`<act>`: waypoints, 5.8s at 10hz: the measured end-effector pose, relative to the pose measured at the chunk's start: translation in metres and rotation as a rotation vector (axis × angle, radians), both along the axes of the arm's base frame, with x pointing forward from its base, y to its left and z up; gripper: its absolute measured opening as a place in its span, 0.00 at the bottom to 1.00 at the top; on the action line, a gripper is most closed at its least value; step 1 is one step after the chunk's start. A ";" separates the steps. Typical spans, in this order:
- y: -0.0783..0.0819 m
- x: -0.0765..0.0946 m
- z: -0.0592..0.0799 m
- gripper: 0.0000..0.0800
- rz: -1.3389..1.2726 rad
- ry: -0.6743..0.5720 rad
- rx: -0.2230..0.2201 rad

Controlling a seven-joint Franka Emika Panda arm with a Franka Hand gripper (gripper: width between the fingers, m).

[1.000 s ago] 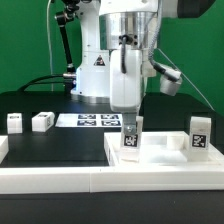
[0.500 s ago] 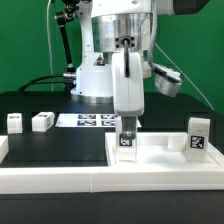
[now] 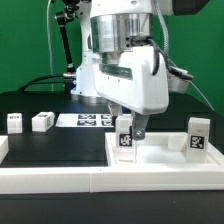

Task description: Assemble square table

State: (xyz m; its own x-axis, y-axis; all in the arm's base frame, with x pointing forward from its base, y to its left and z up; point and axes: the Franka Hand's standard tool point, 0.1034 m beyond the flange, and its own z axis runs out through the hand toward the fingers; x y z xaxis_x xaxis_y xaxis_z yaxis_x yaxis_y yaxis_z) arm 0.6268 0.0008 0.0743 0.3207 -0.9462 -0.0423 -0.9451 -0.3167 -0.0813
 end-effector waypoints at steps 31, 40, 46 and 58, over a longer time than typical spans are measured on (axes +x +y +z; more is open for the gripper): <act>-0.001 -0.003 -0.002 0.36 -0.043 -0.009 -0.033; 0.004 -0.004 -0.003 0.36 -0.682 -0.025 0.051; 0.008 -0.004 -0.005 0.45 -0.949 -0.036 0.113; 0.009 -0.002 -0.002 0.81 0.023 -0.035 -0.007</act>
Offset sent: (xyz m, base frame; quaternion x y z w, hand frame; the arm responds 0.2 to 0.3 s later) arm 0.0027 0.0038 0.0063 -0.0283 0.0125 -0.2608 0.9649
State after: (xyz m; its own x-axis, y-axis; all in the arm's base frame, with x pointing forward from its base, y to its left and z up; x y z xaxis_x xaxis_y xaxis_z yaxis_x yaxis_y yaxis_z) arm 0.6252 0.0094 0.0723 0.3436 -0.9388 -0.0242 -0.9341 -0.3390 -0.1122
